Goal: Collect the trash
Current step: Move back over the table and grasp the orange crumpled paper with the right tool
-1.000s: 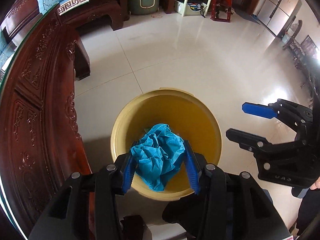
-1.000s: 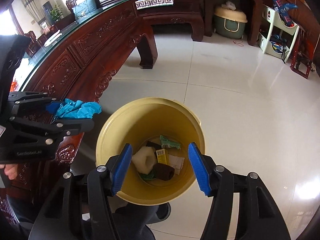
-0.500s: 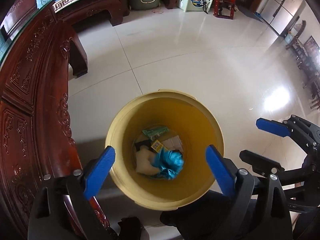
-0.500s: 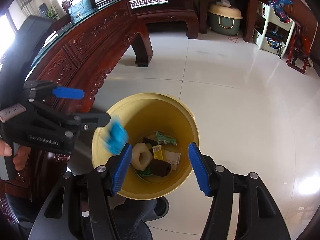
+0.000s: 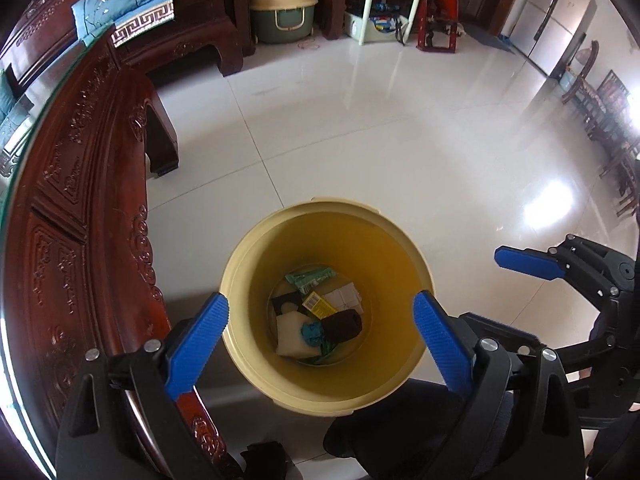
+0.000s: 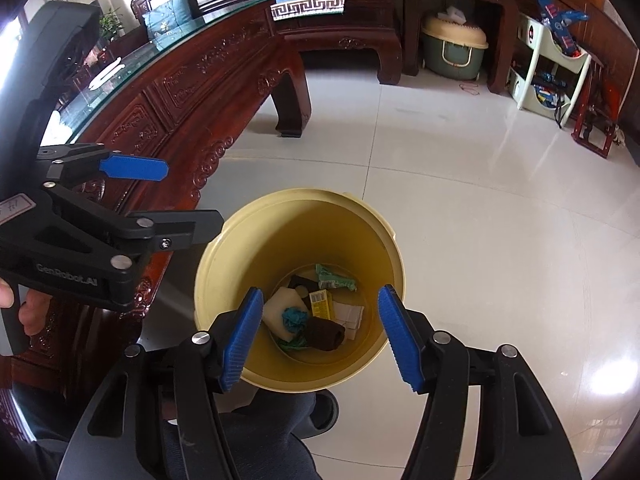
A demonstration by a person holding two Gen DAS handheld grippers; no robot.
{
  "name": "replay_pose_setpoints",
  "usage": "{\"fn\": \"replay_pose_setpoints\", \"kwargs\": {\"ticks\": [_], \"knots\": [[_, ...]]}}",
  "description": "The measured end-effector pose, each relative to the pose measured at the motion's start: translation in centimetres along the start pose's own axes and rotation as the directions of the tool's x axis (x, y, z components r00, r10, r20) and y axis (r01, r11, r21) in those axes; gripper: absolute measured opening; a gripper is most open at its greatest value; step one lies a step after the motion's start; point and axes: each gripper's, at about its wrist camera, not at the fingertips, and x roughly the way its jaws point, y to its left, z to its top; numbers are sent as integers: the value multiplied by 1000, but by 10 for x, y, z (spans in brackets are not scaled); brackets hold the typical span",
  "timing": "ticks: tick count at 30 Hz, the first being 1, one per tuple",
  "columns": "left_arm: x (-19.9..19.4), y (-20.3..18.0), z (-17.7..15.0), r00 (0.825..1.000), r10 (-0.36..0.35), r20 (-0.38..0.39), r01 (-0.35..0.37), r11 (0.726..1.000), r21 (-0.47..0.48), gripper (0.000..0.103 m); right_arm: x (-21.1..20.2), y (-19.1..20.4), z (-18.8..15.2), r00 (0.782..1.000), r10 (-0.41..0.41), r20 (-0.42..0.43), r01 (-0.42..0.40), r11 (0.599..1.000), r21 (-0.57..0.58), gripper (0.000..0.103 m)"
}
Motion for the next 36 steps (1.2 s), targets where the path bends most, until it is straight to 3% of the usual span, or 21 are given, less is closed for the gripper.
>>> {"fn": "replay_pose_setpoints", "kwargs": {"ticks": [3, 6, 10, 15, 21, 31, 36], "knots": [[-18, 3, -7, 999, -8, 34, 9, 1000, -13, 93, -16, 9, 1, 999, -6, 52, 6, 1000, -7, 79], [-44, 11, -19, 996, 6, 85, -3, 1000, -30, 97, -40, 19, 3, 986, 12, 166, -12, 1000, -6, 94], [-86, 33, -48, 985, 38, 170, -24, 996, -86, 99, -68, 43, 11, 961, 27, 274, -20, 999, -30, 94], [-139, 74, -91, 956, 148, 253, -100, 976, -193, 99, -88, 89, 21, 930, 101, 355, -58, 990, -130, 95], [-196, 129, -148, 896, 342, 284, -234, 907, -351, 99, -95, 163, 35, 902, 201, 382, -109, 962, -250, 95], [-255, 205, -226, 827, 492, 273, -299, 796, -527, 99, -85, 291, 60, 880, 366, 302, -238, 891, -387, 95], [-267, 247, -259, 803, 545, 240, -317, 733, -601, 99, -71, 351, 66, 876, 415, 247, -269, 844, -463, 95]]}}
